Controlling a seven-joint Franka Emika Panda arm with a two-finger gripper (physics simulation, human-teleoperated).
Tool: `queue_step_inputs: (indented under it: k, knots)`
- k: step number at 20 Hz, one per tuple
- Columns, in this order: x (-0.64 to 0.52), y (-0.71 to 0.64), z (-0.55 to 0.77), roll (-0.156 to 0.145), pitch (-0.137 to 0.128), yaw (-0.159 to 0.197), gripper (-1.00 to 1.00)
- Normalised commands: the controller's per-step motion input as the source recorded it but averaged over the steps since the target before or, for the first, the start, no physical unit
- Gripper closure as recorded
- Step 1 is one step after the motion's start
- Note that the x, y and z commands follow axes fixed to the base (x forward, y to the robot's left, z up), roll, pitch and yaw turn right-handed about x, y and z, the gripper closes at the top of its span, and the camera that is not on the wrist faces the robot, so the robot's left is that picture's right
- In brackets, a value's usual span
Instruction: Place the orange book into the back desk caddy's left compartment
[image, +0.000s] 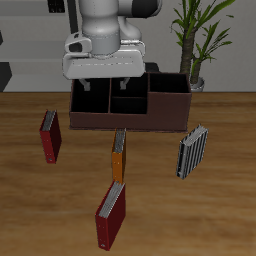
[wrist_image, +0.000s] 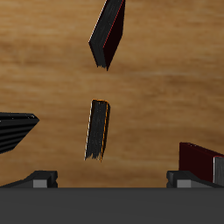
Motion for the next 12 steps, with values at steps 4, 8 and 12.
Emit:
queue_step_inputs:
  k: [4,8,12]
  knots:
    - [0.14,-0.11,-0.22,-0.004,-0.023,-0.040,-1.00]
    - [0.17,0.11,-0.42,0.017,-0.005,-0.011,-1.00]
    - [0.10,0.14,-0.38,0.039,0.006,-0.005,-1.00]
